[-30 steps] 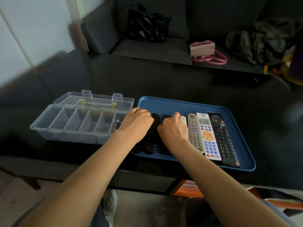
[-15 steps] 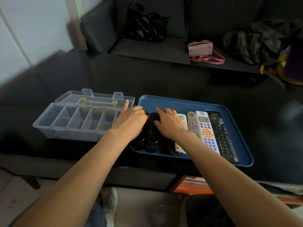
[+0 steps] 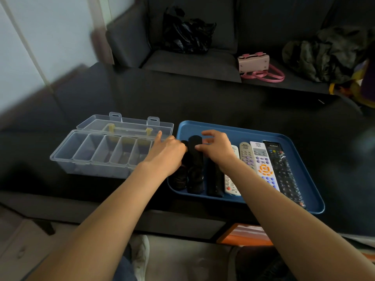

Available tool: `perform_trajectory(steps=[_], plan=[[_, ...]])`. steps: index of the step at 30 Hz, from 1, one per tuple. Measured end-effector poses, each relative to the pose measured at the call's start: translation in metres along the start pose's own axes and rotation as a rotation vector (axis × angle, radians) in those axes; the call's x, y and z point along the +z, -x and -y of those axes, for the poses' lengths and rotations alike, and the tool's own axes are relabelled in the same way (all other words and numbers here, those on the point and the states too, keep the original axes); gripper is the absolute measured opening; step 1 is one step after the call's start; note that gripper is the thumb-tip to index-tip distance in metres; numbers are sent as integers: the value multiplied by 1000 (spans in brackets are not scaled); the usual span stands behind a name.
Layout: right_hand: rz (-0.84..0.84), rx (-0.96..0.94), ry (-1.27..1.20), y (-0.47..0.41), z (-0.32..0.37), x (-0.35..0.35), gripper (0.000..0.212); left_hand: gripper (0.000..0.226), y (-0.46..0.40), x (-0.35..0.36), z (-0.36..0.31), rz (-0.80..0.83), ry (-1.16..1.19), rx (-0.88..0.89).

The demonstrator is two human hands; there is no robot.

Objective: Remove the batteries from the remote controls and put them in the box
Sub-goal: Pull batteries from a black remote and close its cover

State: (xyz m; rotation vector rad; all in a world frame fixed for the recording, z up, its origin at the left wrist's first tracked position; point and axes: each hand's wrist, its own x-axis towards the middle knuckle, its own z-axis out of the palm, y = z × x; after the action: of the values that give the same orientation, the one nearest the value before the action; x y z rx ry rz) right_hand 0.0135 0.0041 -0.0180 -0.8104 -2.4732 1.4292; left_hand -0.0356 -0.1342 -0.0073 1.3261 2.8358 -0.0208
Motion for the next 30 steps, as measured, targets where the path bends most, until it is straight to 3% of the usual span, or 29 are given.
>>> perform_trajectory(steps=[2,5,8,10,14,18,23,26,30], plan=[[-5,96,-203,-2,-4,-4,40,41,0,-1,-2,-112,75,9],[33,166,-532,1,-5,-13,23,42,0,-7,-5,-250,439,-42],[138,186,-864,4,-4,-19,30,39,-6,-11,-7,-225,750,-89],[172,172,-953,6,-1,-21,31,39,-8,-13,-9,-204,957,-92],[122,91,-830,10,7,-23,27,38,-11,-14,-11,-275,1067,-95],[236,62,-631,15,13,-26,28,38,-12,-13,-22,-275,1135,-44],[297,210,-747,20,12,-32,32,36,-18,-11,-18,-378,965,-41],[352,232,-813,24,9,-37,39,32,-18,-14,-13,-422,1047,-77],[408,172,-786,27,13,-42,45,32,-17,-17,-11,-319,1236,-114]])
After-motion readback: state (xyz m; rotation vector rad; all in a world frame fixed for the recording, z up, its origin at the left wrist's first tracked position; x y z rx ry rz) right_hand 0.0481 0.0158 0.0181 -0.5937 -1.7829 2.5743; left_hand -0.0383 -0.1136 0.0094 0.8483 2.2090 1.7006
